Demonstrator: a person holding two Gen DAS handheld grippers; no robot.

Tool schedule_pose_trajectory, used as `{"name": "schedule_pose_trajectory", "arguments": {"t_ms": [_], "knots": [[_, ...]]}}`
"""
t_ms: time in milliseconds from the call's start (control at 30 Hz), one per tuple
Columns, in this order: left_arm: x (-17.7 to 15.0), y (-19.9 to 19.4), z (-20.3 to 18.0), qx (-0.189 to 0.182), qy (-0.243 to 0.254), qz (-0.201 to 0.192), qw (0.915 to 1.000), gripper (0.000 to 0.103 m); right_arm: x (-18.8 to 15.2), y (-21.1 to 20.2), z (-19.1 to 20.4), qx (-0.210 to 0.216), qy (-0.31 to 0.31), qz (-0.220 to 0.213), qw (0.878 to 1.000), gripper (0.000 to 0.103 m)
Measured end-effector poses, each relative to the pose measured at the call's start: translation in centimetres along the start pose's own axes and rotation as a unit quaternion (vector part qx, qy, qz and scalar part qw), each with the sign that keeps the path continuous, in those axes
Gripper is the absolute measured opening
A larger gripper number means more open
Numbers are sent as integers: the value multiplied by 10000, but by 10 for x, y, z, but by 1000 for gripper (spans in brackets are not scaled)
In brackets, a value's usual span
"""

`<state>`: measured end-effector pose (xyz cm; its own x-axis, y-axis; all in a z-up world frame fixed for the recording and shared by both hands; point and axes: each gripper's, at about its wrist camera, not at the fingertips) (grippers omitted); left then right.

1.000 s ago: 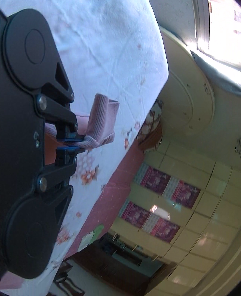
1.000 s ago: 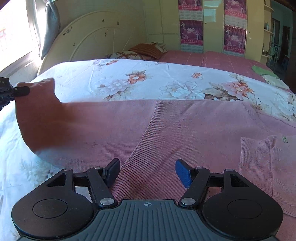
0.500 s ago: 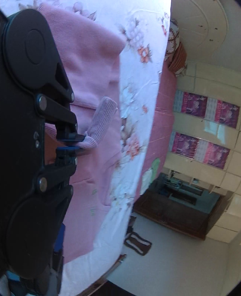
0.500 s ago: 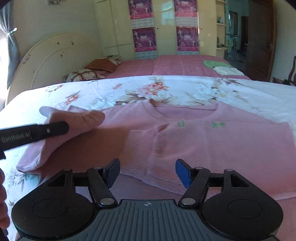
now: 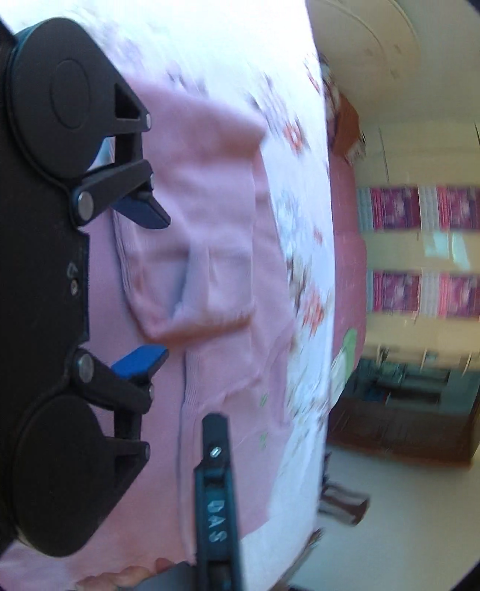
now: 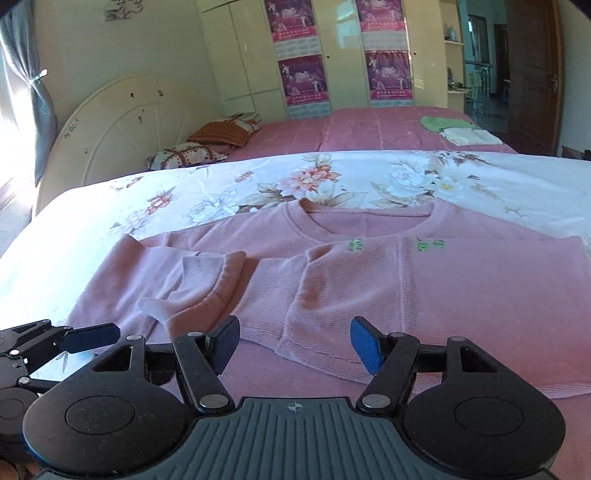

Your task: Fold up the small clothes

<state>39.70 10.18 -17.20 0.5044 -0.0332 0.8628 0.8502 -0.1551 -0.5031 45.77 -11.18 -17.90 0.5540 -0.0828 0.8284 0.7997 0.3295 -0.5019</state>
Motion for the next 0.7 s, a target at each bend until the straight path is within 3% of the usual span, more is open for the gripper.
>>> {"name": "schedule_pose_trajectory", "arguments": {"t_ms": [133,167,300,433,467,500,533,633,700], "knots": [[5,-1,60,941,-780,46,9925,63,-5,21,31,344,-186,127,9992,67],[5,4,71,1119,-896,136,9896,57,-8,27,41,409,-278,169,9986,67],[-1,19,94,1262,-1173,298,9846,53,-20,52,77,450,-722,294,9959,67],[-9,33,93,1217,-1005,353,9868,55,-28,74,98,198,-1086,377,9932,66],[-12,33,92,1217,-923,309,9878,55,-29,81,100,90,-1162,425,9923,59],[-13,33,91,1212,-882,293,9883,55,-30,87,100,28,-1194,494,9916,31],[-13,33,92,1198,-873,287,9885,55,-30,90,99,-59,-1177,519,9917,25],[-12,32,95,1160,-969,287,9881,56,-26,91,91,-65,-948,489,9943,24],[-11,30,95,1167,-988,261,9879,57,-18,84,88,-49,-898,345,9953,13]]}}
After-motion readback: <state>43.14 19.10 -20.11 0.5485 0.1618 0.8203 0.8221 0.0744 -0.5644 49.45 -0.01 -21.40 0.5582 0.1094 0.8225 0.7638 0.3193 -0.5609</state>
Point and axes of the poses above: each gripper's, at about its wrist camera, not at the fingertips, and y roughly the way its jaws point, z to its left, x to its top, and after that the axes turned 11 degrees about -z, right-handed
